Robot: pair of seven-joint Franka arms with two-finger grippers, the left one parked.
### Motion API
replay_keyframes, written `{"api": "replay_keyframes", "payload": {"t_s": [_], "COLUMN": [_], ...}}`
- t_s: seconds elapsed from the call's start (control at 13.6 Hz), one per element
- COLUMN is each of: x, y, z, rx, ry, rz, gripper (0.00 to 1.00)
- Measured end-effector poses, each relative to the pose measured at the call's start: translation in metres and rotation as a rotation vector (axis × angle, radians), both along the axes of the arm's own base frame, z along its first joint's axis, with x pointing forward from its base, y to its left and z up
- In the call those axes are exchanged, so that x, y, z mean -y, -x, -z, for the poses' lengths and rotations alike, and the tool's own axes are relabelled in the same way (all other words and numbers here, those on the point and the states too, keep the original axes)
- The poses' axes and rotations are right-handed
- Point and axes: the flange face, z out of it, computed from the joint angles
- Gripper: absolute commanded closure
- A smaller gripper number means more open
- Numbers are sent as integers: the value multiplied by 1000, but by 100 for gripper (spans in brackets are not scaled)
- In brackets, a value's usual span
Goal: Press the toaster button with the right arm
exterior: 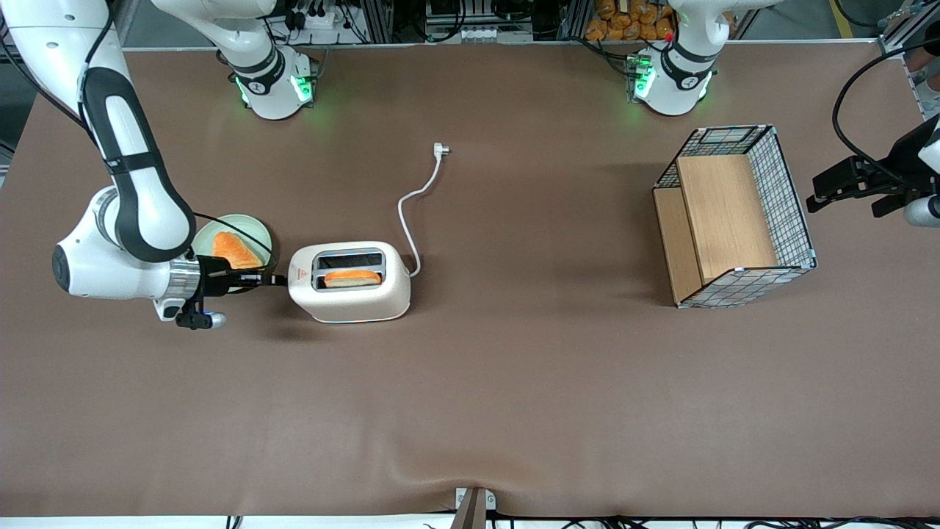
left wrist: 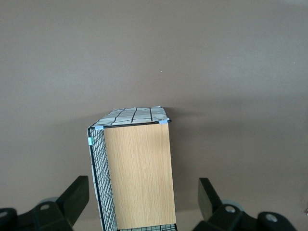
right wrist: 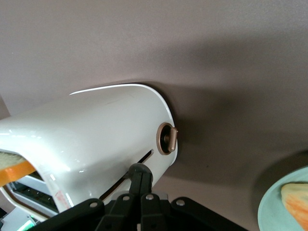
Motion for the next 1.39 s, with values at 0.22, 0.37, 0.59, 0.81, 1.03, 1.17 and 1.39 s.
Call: {"api": "replay_keyframes", "payload": {"t_s": [0.22, 0.37, 0.59, 0.81, 1.03, 1.17, 1.39], "x": [1, 3, 3, 3, 4, 4, 4], "y": [0, 1, 1, 1, 1, 1, 1], "z": [14, 26, 29, 29, 29, 29, 29], "rx": [9, 14, 18, 22, 24, 25, 25], "ry": [-10, -19, -22, -23, -24, -25, -25], "rz": [3, 2, -2, -6, -10, -10, -10], "gripper": [100, 100, 100, 100, 100, 100, 100]}}
